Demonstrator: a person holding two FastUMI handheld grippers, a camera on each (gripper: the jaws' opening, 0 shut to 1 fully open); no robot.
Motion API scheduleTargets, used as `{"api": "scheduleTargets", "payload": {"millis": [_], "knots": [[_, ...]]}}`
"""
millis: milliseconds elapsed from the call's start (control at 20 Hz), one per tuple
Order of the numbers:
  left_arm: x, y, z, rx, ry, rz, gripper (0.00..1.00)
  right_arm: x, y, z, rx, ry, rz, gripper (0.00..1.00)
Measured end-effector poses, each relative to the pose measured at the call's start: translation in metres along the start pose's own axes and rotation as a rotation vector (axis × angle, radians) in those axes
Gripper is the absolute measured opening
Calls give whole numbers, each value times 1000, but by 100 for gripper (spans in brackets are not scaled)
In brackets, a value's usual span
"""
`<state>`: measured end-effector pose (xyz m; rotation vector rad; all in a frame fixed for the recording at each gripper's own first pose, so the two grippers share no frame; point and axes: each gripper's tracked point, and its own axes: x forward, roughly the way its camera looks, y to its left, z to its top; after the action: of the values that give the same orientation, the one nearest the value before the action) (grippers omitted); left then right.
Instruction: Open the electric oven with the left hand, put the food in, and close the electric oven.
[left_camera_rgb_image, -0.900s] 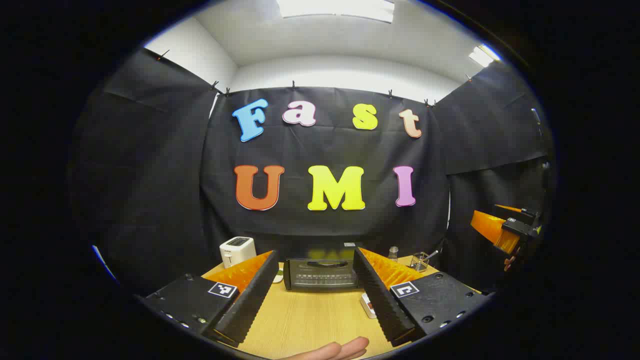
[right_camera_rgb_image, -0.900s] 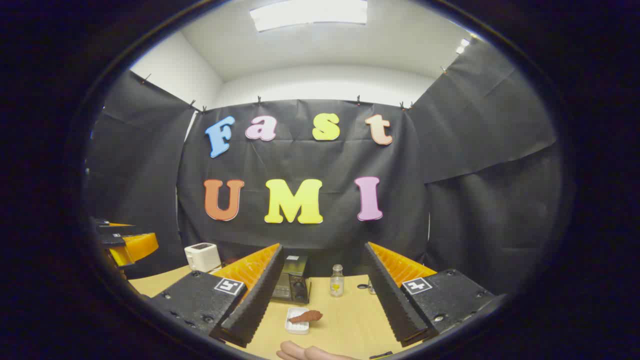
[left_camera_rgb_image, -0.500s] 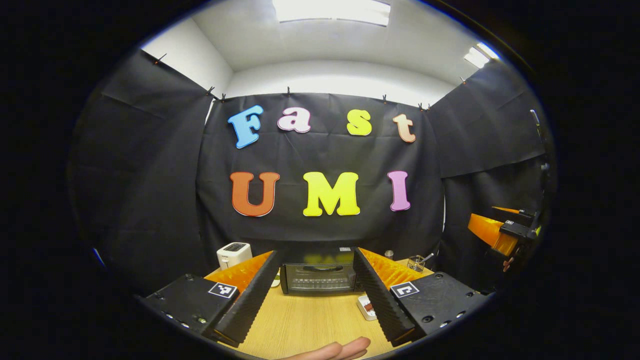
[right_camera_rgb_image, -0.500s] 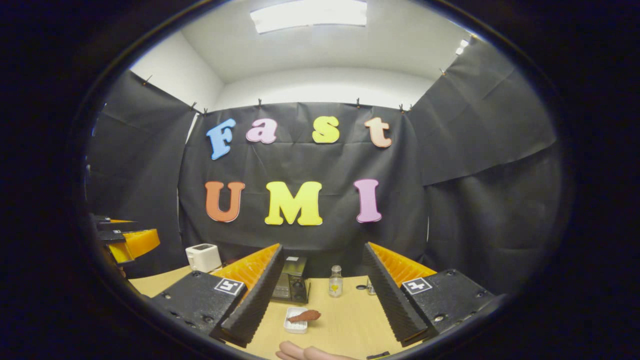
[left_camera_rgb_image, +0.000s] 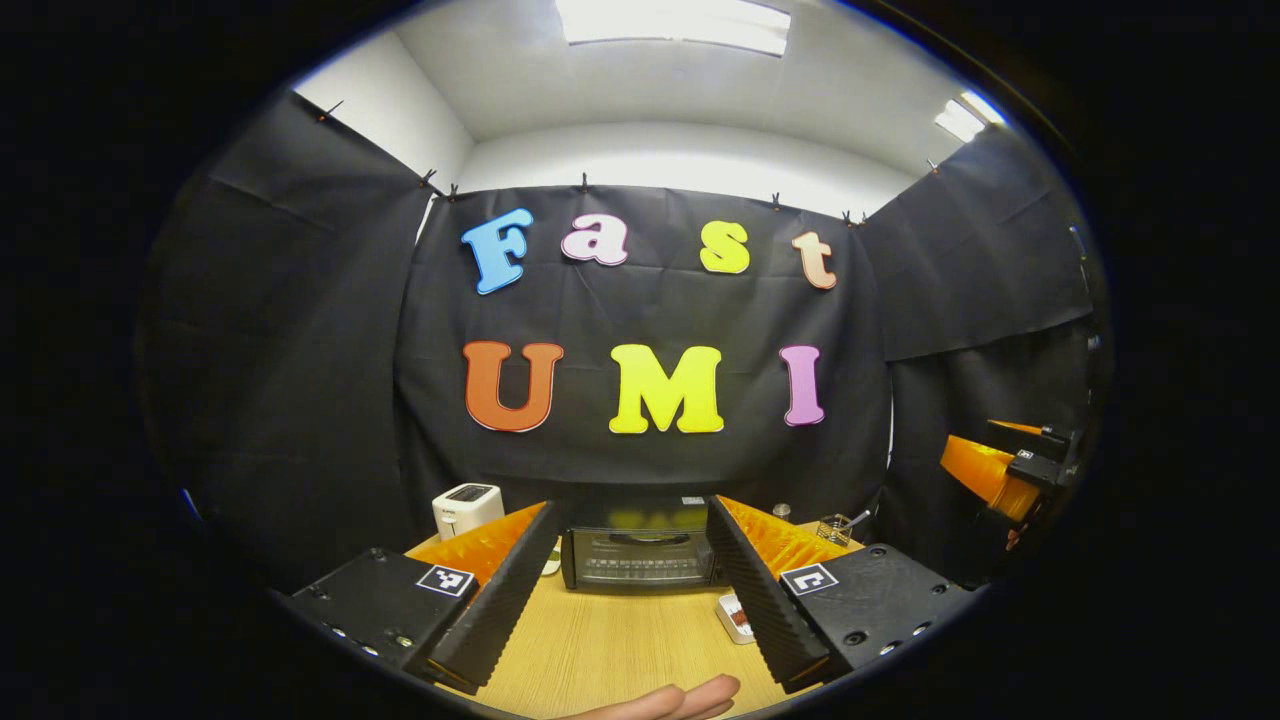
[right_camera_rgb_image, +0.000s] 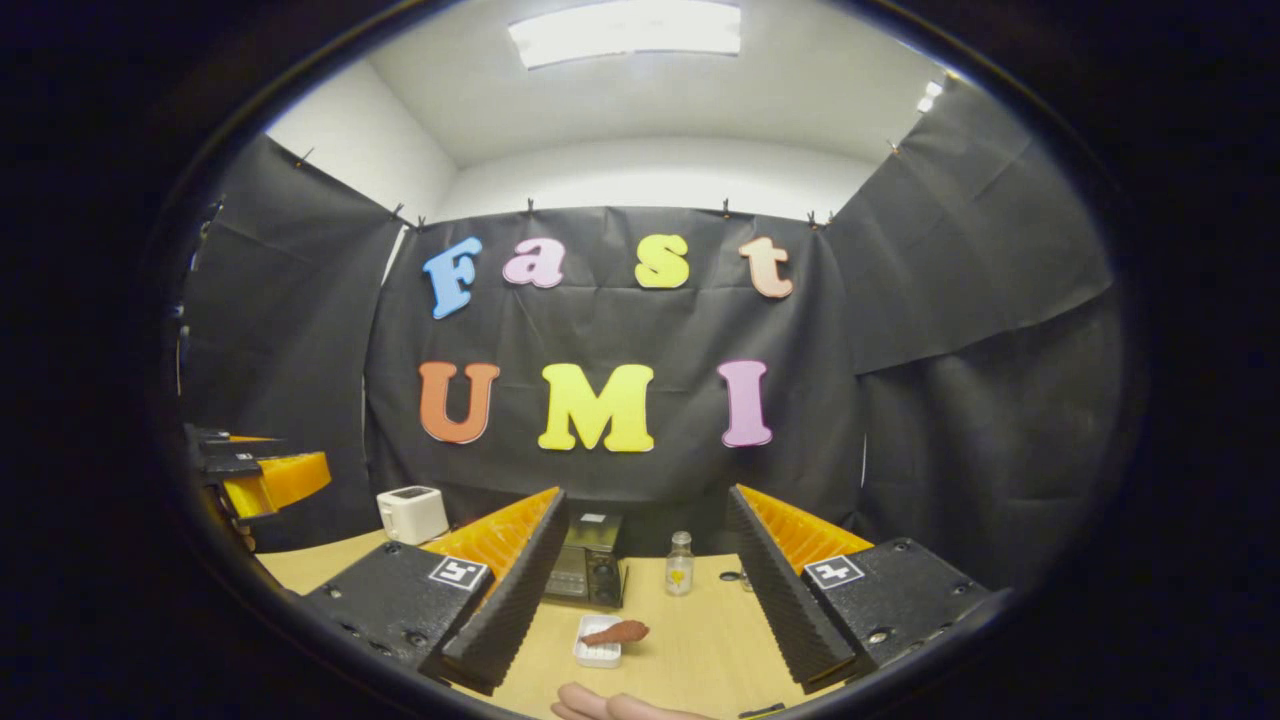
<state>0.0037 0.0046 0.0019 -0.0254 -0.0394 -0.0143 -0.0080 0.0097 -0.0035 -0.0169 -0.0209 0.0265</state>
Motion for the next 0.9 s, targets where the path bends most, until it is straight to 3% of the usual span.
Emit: {"api": "scheduleTargets", "payload": {"millis": [100,300,450,700,900], "knots": [[15,3,-2,-7,-2,3,95,5,4,-2,6,-12,6,96],[67,10,-21,-34,36,-26,95,23,4,-17,45,-12,18,99],[116,24,-44,14,66,-17,96,45,3,-33,67,17,34,100],[196,24,-98,-12,165,-39,95,79,-10,-57,76,60,15,96],[246,20,-156,0,318,-64,96,92,-26,-70,59,81,-11,100]]}}
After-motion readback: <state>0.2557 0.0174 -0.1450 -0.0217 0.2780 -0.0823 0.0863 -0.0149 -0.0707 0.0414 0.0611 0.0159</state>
